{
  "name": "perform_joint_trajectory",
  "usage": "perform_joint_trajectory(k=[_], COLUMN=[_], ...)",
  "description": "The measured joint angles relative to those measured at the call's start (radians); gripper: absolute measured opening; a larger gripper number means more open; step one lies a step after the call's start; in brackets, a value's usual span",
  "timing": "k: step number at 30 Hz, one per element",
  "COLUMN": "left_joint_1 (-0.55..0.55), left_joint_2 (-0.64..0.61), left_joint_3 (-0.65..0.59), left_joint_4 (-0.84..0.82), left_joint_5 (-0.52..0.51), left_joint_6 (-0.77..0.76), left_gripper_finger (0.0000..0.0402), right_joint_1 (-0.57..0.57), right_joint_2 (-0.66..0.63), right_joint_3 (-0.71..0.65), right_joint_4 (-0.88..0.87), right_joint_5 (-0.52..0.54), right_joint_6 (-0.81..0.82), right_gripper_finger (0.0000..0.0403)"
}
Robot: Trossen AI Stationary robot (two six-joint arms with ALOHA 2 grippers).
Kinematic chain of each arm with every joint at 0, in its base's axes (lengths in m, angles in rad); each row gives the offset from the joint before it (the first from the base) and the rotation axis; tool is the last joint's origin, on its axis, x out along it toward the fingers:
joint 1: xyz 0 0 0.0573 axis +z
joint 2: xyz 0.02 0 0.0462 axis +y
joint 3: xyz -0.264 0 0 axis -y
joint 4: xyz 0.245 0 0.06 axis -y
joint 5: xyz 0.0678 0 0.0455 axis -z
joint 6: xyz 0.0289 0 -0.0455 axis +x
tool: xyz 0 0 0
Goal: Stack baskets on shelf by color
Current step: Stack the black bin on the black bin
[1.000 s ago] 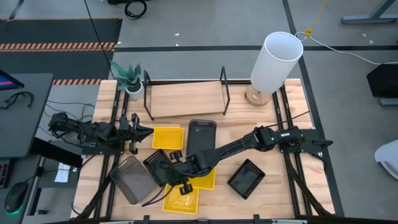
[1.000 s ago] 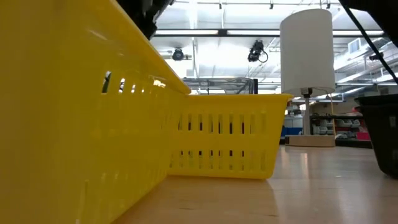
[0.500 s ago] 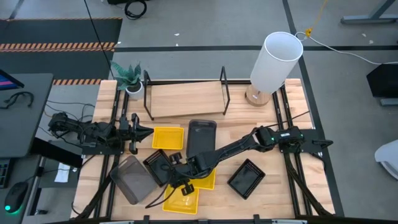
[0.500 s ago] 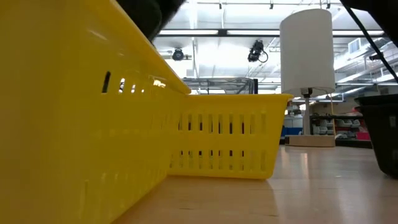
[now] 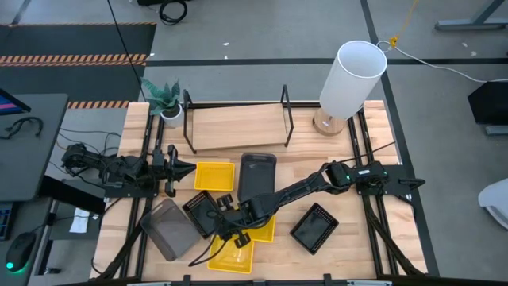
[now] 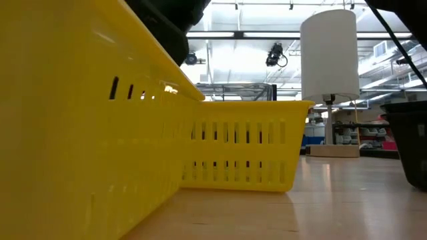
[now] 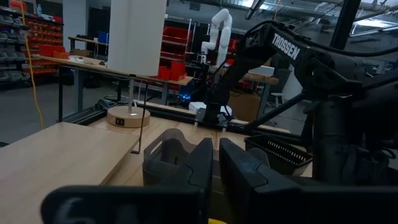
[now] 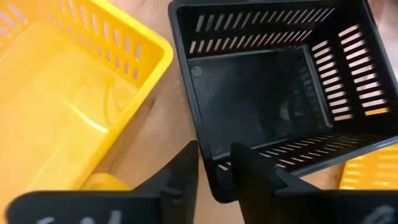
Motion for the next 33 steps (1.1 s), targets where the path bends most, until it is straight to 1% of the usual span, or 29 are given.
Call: perform_joint_trajectory(k=[7,9,15,19,28,33], left_joint_1=[0.000,0.000,0.000,0.000,0.000,0.000], left_joint_2=[0.000,0.000,0.000,0.000,0.000,0.000], left_joint_3=[0.000,0.000,0.000,0.000,0.000,0.000], left_joint_4=[0.000,0.000,0.000,0.000,0.000,0.000], left_joint_5=[0.000,0.000,0.000,0.000,0.000,0.000], left_joint_6=[0.000,0.000,0.000,0.000,0.000,0.000], left_gripper_finger=[0.0029,0.0032,0.0035,0.0029,0.0036,0.0032], right_joint_1=[-0.001,-0.001,-0.001,-0.001,0.005,0.020], right_joint_2=[0.000,0.000,-0.002,-0.009,-0.010,-0.010], right_joint_3=[0.000,0.000,0.000,0.007,0.128,0.202], right_joint_4=[-0.024,-0.024,-0.027,-0.037,-0.150,-0.237], right_joint_5=[-0.002,-0.002,0.002,0.005,0.009,0.016], right_joint_6=[-0.026,-0.028,-0.049,-0.089,-0.097,-0.093], right_gripper_finger=[0.0022,0.0012,0.0022,0.0014,0.0012,0.0010])
